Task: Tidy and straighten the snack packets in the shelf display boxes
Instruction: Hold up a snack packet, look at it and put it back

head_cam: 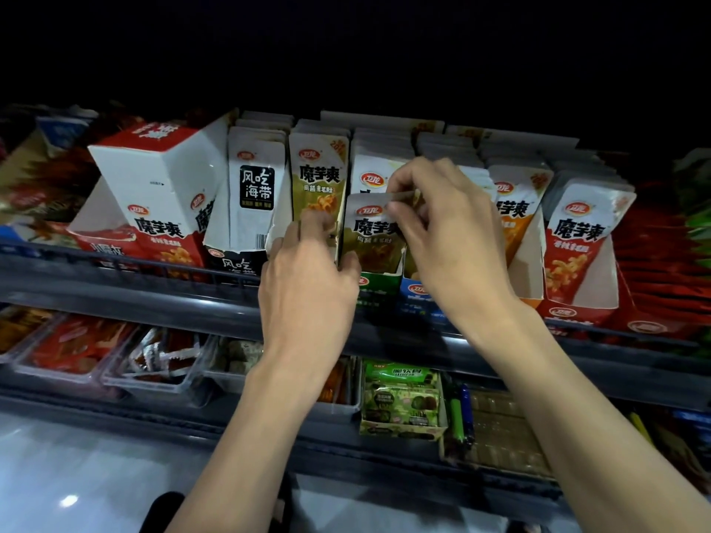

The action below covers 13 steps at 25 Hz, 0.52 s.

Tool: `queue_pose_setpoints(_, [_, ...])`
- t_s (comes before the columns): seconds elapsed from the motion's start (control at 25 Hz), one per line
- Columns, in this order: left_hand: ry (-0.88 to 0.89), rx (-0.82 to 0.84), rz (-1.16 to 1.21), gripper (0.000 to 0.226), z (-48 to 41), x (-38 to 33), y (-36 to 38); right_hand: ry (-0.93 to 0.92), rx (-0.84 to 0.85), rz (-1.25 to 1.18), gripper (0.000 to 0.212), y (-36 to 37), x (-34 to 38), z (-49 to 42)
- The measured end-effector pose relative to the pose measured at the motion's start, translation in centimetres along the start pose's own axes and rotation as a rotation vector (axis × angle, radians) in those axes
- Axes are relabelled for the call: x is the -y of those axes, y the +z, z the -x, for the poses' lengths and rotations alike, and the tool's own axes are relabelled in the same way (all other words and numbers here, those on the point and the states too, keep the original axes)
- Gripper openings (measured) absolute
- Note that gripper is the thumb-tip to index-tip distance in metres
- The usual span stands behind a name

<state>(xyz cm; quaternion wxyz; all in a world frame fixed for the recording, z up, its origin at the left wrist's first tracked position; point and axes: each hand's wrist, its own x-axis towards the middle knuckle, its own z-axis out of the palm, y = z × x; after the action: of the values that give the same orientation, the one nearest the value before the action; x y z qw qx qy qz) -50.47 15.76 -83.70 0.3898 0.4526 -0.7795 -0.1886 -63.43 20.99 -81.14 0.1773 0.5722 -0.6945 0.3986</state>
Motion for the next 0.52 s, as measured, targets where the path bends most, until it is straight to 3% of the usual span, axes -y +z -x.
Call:
queue_pose_setpoints(0.12, [0.051,-0.041,0.078,0.034,-0.3,0.2,0.3,-0.016,-0.113,-0.184,0.006,-1.0,0.6,-0.6])
queue_pose_setpoints(0.32, [0.148,-0.181,0.46,0.014,0.1,-0.9,-0.8,-0.077,-0.289,-0.591,0.007,-3.4,1.8,-1.8])
queue_pose_setpoints(0.52, [0.299,-0.147,0.588,0.029,0.7,-1.2,-1.5,0.303,-0.164,-0.947,0.019,-3.9,1.5,-1.5])
